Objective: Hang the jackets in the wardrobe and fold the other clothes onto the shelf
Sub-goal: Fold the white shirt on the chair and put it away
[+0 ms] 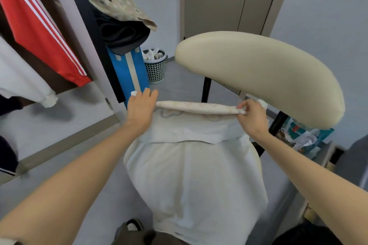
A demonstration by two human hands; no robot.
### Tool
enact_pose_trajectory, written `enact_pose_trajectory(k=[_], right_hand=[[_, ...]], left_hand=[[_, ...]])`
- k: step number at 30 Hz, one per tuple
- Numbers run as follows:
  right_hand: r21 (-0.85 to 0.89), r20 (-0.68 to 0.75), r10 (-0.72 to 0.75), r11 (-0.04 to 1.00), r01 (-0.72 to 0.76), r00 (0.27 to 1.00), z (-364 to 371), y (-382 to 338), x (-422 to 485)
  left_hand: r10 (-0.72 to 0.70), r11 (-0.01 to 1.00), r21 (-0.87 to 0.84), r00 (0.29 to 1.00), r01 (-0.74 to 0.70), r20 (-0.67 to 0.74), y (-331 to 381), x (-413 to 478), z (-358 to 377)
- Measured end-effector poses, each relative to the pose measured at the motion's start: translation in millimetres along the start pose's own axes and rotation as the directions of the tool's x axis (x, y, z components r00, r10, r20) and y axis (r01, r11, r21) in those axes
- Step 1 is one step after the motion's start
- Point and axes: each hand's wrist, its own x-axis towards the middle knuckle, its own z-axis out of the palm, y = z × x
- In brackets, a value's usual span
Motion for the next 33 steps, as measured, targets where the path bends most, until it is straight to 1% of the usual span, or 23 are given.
enact_pose_trajectory(k=[3,7,10,12,14,17,19,20,21,22,23,24,25,27,28,30,31,33], right_hand=[[-0.032,0.062,0.041,0.999,-0.039,0.997,-2,13,-38],[-0.104,0.138,0.069,0.993,-0.055,0.988,-7,25,-90],[-0.212,0.259,0.123,0.975,-0.068,0.958,-10,30,-120],[-0.313,0.379,0.132,0.950,-0.008,0.916,-9,35,-136],[-0.386,0.454,0.120,0.919,0.074,0.883,-6,42,-151],[-0.468,0.459,0.052,0.862,0.192,0.887,-6,48,-164],[-0.548,0.469,-0.043,0.769,0.329,0.882,-8,52,-164],[-0.577,0.500,-0.054,0.724,0.379,0.865,-8,55,-162],[-0.598,0.535,-0.020,0.697,0.395,0.845,-8,57,-159],[-0.617,0.565,0.045,0.686,0.385,0.824,-9,58,-158],[-0.628,0.581,0.117,0.694,0.352,0.806,-9,58,-156],[-0.630,0.581,0.162,0.710,0.315,0.797,-8,57,-155],[-0.622,0.556,0.161,0.731,0.280,0.815,-7,55,-153],[-0.597,0.479,0.091,0.763,0.248,0.873,-1,47,-148],[-0.574,0.459,0.058,0.781,0.246,0.886,5,41,-146],[-0.484,0.481,0.024,0.841,0.242,0.876,19,27,-141],[-0.434,0.510,0.016,0.868,0.241,0.860,28,20,-139],[-0.358,0.564,0.004,0.902,0.240,0.826,45,7,-133]], left_hand=[[0.038,0.999,-0.004,0.996,-0.038,0.076,0,-36,7],[0.048,0.999,-0.016,0.984,-0.046,0.173,-3,-87,16],[0.033,0.999,0.011,0.959,-0.038,0.282,-3,-116,21],[0.011,0.999,0.033,0.924,-0.026,0.382,2,-133,27],[-0.001,0.999,0.048,0.877,-0.025,0.480,7,-148,37],[-0.045,0.997,0.083,0.825,-0.002,0.563,9,-156,49],[-0.095,0.994,0.106,0.806,0.040,0.585,8,-157,55],[-0.113,0.992,0.118,0.790,0.052,0.603,6,-156,55],[-0.119,0.991,0.121,0.769,0.055,0.628,5,-156,55],[-0.119,0.992,0.115,0.749,0.058,0.652,4,-155,54],[-0.116,0.993,0.097,0.734,0.068,0.669,3,-153,54],[-0.113,0.993,0.062,0.733,0.097,0.670,3,-150,52],[-0.113,0.990,0.015,0.747,0.137,0.655,3,-147,49],[-0.115,0.976,-0.088,0.821,0.197,0.558,3,-137,44],[-0.118,0.968,-0.137,0.863,0.210,0.492,3,-131,44],[-0.135,0.942,-0.235,0.911,0.240,0.390,1,-119,49],[-0.154,0.919,-0.287,0.916,0.270,0.370,-1,-113,53],[-0.199,0.861,-0.374,0.905,0.344,0.376,-5,-99,64]])
